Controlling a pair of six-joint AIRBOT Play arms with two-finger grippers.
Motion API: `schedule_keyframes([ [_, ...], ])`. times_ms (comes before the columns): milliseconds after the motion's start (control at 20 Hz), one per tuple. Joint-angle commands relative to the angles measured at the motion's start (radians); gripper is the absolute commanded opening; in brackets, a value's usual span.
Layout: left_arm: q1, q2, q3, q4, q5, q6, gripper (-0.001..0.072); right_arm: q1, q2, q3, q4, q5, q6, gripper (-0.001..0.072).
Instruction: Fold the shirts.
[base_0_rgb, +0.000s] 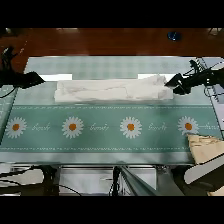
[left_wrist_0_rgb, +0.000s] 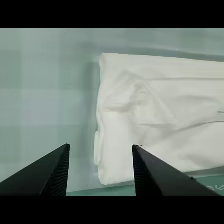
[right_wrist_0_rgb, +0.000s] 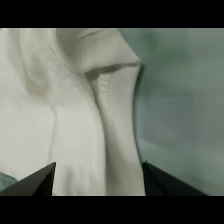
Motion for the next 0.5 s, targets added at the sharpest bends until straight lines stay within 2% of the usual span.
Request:
schedule_keyframes([
  [0, -0.018, 0.0, 0.0, 0.007, -0.001, -0.001, 0.0454, 0.07, -0.042, 0.0, 0.016, -0.061, 0.016, 0.062],
  [150, -0.031, 0.0, 0.0, 0.007, -0.001, -0.001, 0.0454, 0.136, -0.043, 0.0, 0.059, -0.14, 0.014, 0.0591],
  [250, -0.035, 0.0, 0.0, 0.007, -0.001, -0.001, 0.0454, 0.171, -0.043, 0.0, 0.078, -0.171, 0.017, 0.0473],
  [300, -0.037, 0.0, 0.0, 0.007, -0.002, -0.001, 0.0454, 0.182, -0.043, 0.0, 0.078, -0.182, 0.017, 0.0367],
  [350, -0.037, 0.0, 0.0, 0.007, -0.002, -0.002, 0.0454, 0.188, -0.043, 0.001, 0.082, -0.185, 0.016, 0.0172],
  [400, -0.039, 0.0, 0.0, 0.007, -0.002, -0.002, 0.0454, 0.189, -0.042, 0.005, 0.089, -0.178, 0.016, 0.0017],
  [450, -0.042, 0.0, 0.0, 0.007, -0.003, -0.001, 0.0454, 0.187, -0.029, 0.008, 0.099, -0.165, 0.013, 0.0017],
])
